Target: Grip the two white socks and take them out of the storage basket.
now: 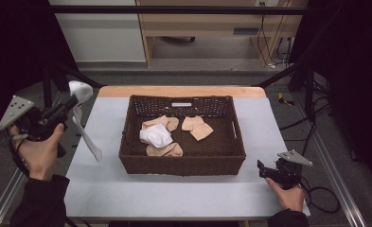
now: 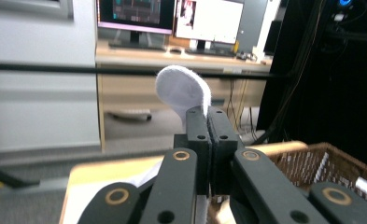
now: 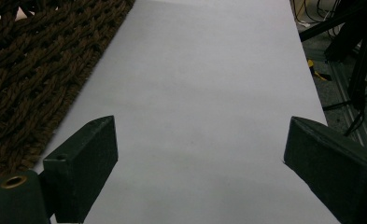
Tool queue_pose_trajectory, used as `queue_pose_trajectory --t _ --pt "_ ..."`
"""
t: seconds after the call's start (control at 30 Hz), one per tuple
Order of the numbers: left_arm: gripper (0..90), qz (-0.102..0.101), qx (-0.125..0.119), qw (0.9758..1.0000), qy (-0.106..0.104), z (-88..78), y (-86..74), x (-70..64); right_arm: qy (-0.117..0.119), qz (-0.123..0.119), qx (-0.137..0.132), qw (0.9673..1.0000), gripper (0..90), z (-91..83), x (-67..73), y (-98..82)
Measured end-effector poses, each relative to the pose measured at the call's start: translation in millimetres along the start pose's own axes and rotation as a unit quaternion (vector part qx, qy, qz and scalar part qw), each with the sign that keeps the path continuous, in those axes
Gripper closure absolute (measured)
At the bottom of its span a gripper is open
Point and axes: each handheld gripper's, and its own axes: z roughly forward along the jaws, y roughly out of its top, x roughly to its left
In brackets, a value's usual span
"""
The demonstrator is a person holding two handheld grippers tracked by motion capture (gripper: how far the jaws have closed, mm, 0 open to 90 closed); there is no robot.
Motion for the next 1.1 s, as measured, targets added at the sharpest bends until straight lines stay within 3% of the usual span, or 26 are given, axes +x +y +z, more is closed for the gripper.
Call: queue_pose_trajectory --t 0.13,0.27,0.4,0.5,0.67,0.7,0.77,0.8,0.93,1.0,1.1 --pt "88.3 -0.011 0.042 0.9990 0.006 4.2 -43.4 9.9 0.000 -0.001 0.000 1.0000 10.0 -0.1 0.0 0.0" --pt "88.3 -0.015 0.099 0.9948 0.017 13.2 -83.1 18.3 -0.002 -0.003 0.002 1.0000 10.0 0.3 0.5 -0.3" --pt "88.3 -0.005 0.159 0.9868 0.030 22.4 -115.9 19.3 -0.001 -0.003 0.003 1.0000 10.1 0.2 0.5 -0.2" --pt "88.2 0.012 0.200 0.9789 0.039 25.9 -134.0 19.8 -0.001 -0.002 0.003 1.0000 10.1 -0.2 0.4 -0.4" --pt "86.5 0.019 0.238 0.9702 0.043 30.7 -152.9 21.0 0.000 -0.004 0.004 1.0000 10.1 -0.1 0.7 -1.0" --pt "84.3 0.018 0.241 0.9694 0.040 31.8 -156.2 21.4 -0.001 -0.005 0.005 1.0000 10.1 -0.1 0.8 -1.1" --pt "76.6 0.020 0.240 0.9699 0.033 32.7 -159.9 22.6 -0.001 -0.006 0.006 1.0000 10.1 -0.1 0.8 -1.3" --pt "70.3 0.018 0.235 0.9713 0.033 32.4 -159.8 22.5 0.000 -0.007 0.006 1.0000 10.1 -0.3 0.8 -1.3" --pt "53.9 0.003 0.198 0.9799 0.024 27.7 -149.9 20.3 0.000 -0.004 0.007 1.0000 10.1 0.2 0.3 -1.3" --pt "49.5 -0.004 0.180 0.9834 0.024 25.0 -143.7 18.6 0.000 -0.004 0.006 1.0000 10.1 -0.3 0.2 -1.3" --pt "47.5 -0.012 0.164 0.9860 0.026 21.7 -134.7 16.0 0.000 -0.003 0.004 1.0000 10.1 -0.9 -0.5 -1.1"
